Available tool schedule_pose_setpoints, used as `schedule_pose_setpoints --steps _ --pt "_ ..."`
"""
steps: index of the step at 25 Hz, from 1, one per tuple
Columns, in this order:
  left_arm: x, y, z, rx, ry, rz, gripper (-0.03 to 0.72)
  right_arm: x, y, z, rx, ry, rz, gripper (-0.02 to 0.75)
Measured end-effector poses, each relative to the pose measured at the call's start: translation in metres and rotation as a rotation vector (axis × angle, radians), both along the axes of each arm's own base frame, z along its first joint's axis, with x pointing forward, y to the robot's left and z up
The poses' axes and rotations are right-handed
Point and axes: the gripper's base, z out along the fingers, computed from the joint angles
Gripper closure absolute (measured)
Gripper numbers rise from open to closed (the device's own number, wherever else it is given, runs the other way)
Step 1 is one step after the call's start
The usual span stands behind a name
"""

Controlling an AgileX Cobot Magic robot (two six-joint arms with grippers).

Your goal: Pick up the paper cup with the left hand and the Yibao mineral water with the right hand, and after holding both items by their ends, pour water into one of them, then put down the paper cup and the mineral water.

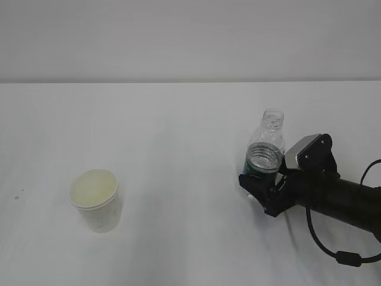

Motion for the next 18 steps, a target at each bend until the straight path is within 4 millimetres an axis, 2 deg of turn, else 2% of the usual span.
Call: schedule_pose_setpoints --steps 18 --pt "0.000 0.000 0.000 0.000 0.000 0.000 0.159 0.012 0.003 0.004 0.021 -0.027 0.018 0.125"
